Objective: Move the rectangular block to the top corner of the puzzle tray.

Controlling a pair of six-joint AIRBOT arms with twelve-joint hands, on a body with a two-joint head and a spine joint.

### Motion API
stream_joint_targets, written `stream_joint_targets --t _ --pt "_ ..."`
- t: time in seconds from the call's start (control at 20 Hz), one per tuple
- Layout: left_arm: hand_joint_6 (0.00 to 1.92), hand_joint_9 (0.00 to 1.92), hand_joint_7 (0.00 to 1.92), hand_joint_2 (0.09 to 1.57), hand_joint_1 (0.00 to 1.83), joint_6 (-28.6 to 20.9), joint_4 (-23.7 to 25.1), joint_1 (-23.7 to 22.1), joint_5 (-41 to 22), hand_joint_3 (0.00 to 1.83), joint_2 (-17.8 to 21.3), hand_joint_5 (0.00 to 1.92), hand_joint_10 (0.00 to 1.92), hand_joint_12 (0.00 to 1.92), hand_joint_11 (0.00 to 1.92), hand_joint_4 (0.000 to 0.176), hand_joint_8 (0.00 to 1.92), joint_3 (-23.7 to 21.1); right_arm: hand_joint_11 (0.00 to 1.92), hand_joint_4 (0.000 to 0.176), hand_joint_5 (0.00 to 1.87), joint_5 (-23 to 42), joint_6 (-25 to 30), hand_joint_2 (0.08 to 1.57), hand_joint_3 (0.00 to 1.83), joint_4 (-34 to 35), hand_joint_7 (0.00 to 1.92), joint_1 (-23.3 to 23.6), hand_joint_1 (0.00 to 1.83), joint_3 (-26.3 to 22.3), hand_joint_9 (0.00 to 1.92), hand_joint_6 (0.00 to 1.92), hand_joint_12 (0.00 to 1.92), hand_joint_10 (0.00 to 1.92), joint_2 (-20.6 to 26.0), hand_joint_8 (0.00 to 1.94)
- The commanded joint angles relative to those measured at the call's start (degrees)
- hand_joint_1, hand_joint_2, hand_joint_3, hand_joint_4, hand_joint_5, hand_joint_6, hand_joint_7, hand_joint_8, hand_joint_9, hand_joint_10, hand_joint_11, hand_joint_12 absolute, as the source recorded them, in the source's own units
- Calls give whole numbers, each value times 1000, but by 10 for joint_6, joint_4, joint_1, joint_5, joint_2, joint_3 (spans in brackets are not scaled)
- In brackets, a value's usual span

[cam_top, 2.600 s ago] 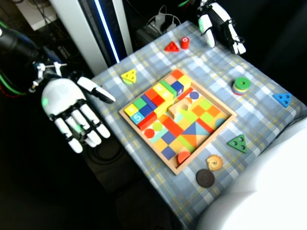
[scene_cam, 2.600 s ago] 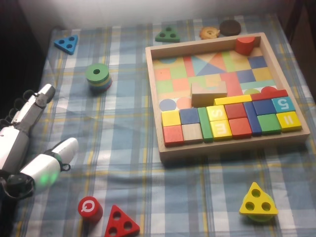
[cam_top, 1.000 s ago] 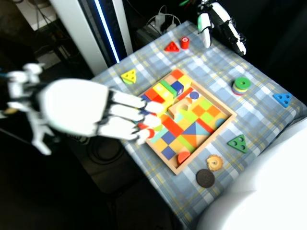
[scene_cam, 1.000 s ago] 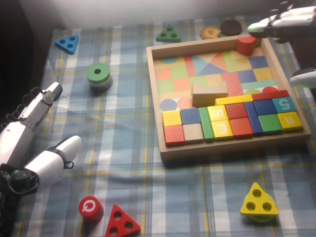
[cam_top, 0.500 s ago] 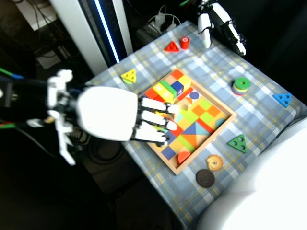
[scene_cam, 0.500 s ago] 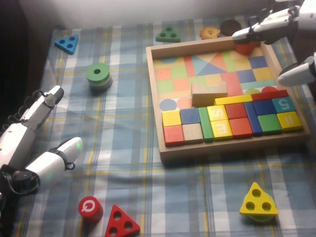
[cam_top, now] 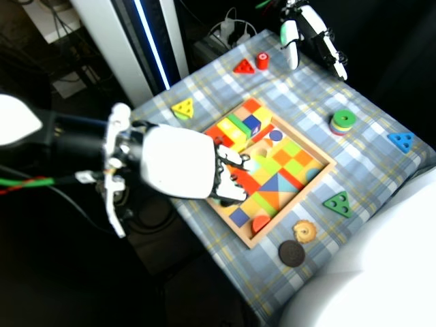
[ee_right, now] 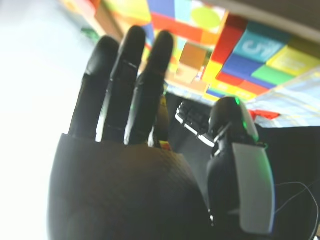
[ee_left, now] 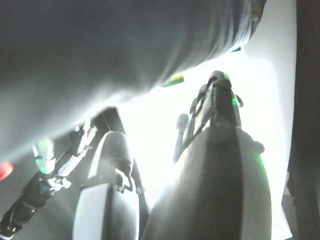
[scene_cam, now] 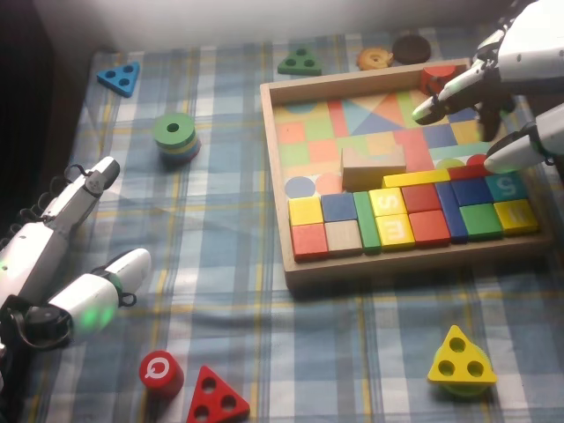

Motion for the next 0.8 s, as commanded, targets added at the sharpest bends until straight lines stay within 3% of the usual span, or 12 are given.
stream_joint_targets --t 0.0,0.1,0.15,0.25,0.4,0.7,0.75 --pt "0 0 38 1306 768 -4 24 -2 -65 0 2 123 0 0 0 65 0 4 1259 0 430 13 2 1238 4 29 1022 13 1224 3 1236 3 1921 1919 -3 1930" --pt "4 0 45 1303 789 -4 25 -2 -64 0 3 132 0 0 0 59 4 4 1481 0 459 19 2 1234 0 20 1152 19 1540 2 1406 6 1921 1921 -10 1941" --pt "5 0 53 1298 806 -4 25 -2 -63 0 3 138 0 0 0 53 5 5 1538 0 486 21 2 1228 0 16 1202 22 1594 2 1457 10 1921 1921 -13 1941" --pt "1 0 41 1301 789 -4 28 -2 -61 0 3 129 0 0 0 60 0 6 1619 0 548 25 13 1229 0 -8 1360 37 1669 3 1576 15 1921 1921 -18 1941" --pt "0 0 35 1303 773 -4 30 -2 -58 0 3 122 0 0 0 71 0 9 1622 0 545 31 25 1222 0 -26 1407 43 1649 3 1603 4 1921 1921 -23 1941" --pt "2 0 42 1301 824 -4 31 -2 -59 0 4 130 0 0 0 59 3 9 1639 0 563 42 48 1220 0 -62 1423 43 1473 10 1584 8 1921 1921 -41 1941" --pt "0 0 30 1306 815 -4 32 -2 -59 2 5 123 0 0 0 63 0 9 1664 0 559 43 48 1227 0 -65 1446 43 1471 10 1610 4 1921 1921 -44 1941"
